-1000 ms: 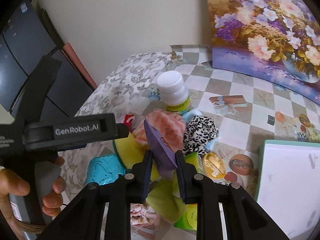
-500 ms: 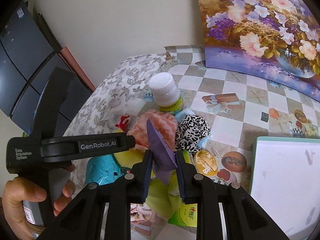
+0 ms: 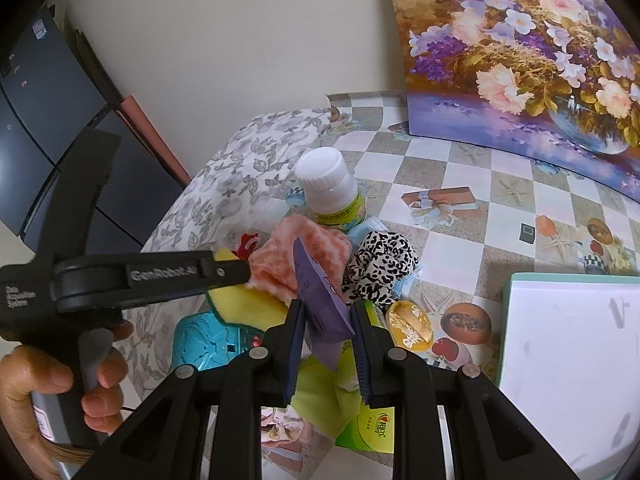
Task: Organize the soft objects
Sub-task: 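Grasp the yellow-green sponge with the left tool while the right tool lifts the purple packet, then carry the sponge and packet into the white tray and open both tools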
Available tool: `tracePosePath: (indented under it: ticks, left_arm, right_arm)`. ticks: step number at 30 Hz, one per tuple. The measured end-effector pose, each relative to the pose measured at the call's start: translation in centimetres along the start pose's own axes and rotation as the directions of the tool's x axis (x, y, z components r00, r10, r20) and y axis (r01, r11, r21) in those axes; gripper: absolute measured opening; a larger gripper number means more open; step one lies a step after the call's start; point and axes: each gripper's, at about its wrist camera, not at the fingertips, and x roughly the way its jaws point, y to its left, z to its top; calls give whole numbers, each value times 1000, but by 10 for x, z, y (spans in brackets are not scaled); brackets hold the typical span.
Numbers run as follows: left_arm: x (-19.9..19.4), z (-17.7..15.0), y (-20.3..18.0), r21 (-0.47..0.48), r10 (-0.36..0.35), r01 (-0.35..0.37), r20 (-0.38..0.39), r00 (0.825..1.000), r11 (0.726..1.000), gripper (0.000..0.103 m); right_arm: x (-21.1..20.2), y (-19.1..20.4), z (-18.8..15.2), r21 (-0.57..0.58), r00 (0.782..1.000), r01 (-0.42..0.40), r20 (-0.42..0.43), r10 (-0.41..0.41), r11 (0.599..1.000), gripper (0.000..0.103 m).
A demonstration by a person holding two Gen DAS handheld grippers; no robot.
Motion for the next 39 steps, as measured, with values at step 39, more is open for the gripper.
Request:
tracePosePath:
  ticks: [39]
  left_arm:
    - [-107, -16, -52, 97, -55, 30, 264, 963, 995, 46]
  right_arm:
    - [-112, -48, 16, 91, 966, 148, 201, -164, 985, 25]
